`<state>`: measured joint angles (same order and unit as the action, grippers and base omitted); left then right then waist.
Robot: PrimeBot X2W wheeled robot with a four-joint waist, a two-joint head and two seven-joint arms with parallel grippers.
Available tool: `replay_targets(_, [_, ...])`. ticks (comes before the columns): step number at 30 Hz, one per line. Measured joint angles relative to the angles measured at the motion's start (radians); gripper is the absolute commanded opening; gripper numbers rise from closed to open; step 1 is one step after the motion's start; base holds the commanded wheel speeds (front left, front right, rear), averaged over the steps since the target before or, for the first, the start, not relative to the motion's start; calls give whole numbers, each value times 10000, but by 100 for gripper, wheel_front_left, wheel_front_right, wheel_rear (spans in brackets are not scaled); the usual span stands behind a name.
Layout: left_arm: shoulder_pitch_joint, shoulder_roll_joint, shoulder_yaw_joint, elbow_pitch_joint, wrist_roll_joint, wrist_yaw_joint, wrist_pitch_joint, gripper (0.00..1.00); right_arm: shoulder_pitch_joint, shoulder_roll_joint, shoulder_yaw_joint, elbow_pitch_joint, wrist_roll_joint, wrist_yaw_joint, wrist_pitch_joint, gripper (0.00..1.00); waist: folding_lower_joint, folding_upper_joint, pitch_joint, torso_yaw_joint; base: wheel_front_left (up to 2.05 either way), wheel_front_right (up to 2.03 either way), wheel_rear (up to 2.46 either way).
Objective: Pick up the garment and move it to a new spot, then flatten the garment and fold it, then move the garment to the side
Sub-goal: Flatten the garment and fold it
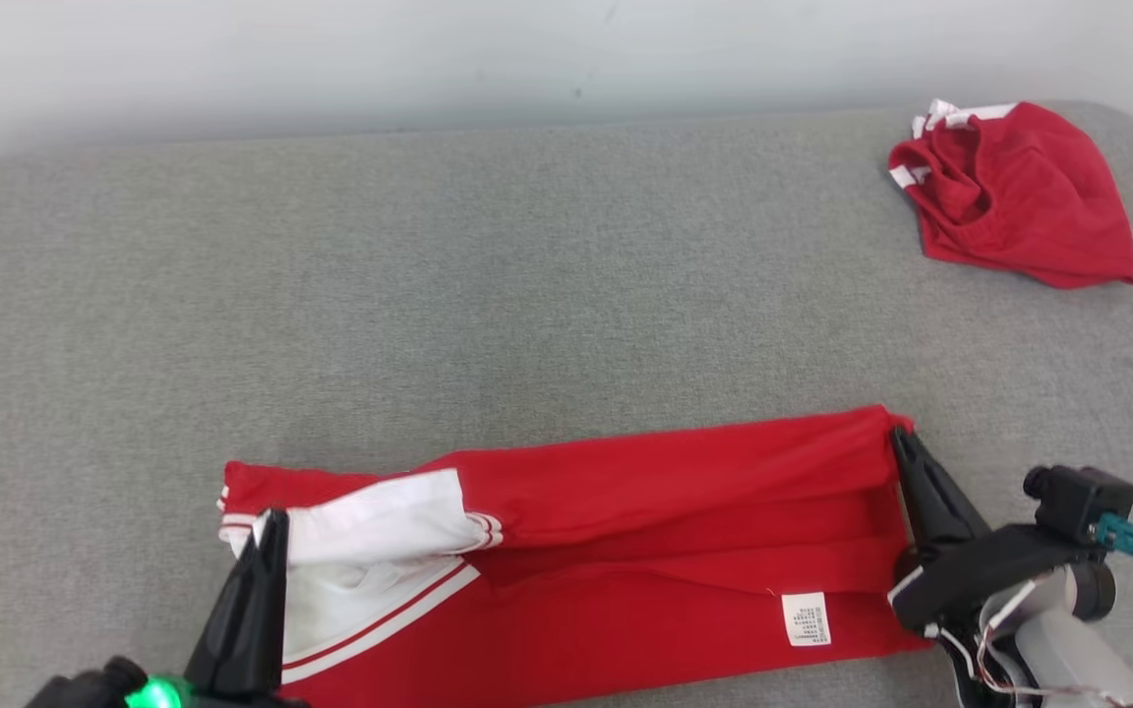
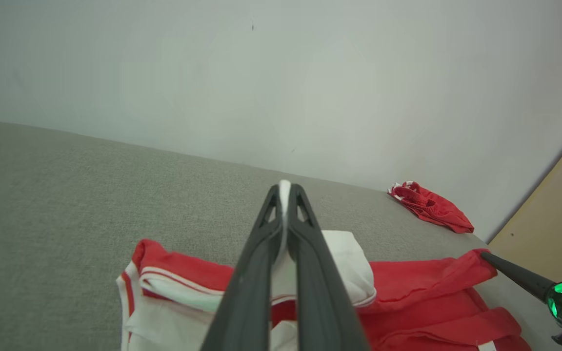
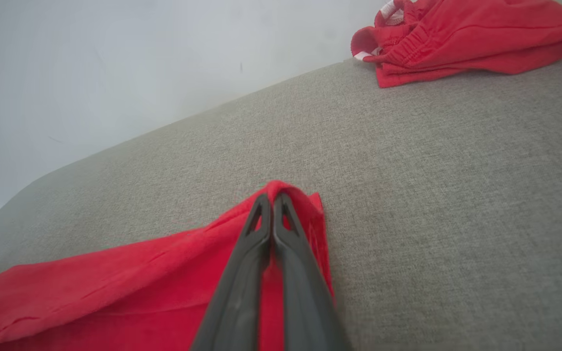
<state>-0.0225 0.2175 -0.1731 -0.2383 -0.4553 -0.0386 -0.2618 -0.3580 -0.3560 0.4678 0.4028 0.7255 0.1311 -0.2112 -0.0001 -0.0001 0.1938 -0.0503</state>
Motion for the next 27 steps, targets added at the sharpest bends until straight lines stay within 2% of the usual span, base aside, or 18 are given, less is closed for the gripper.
replay_targets(7, [388,-562,479,807,606,-410,0,0,744,-226,-35,-571,148,-2,178,0,1,0,-166,172,0,0,0])
replay_targets(10, [420,-623,629,1152,965,-568,0,0,992,-320,-21,-782,130,-2,332,0,1,0,-217,173,0,0,0])
replay_targets(18, [414,-984,997,2092,1618,-740,0,0,1268,-364,-182,-1028,-46,-2,717,0,1,0,-244,94,0,0,0])
replay_targets(19, [415,-1030,1035,2249,1678,-742,0,0,1287,-359,-230,-1039,-71,0,757,43,2,0,-247,94,0,0,0])
replay_targets(20, [418,-1045,1095,2314,1808,-744,2,45,1317,-353,-290,-1053,-104,0,775,100,2,0,-249,98,0,0,0])
replay_targets(21, [406,-1087,1204,2303,1843,-746,0,100,1362,-339,-357,-1091,-123,-2,771,100,1,0,-252,106,0,0,0])
replay_targets(27, [400,-1369,1574,2094,1977,-803,0,100,1547,-309,-813,-1492,-115,-2,600,100,1,0,-290,223,0,0,0])
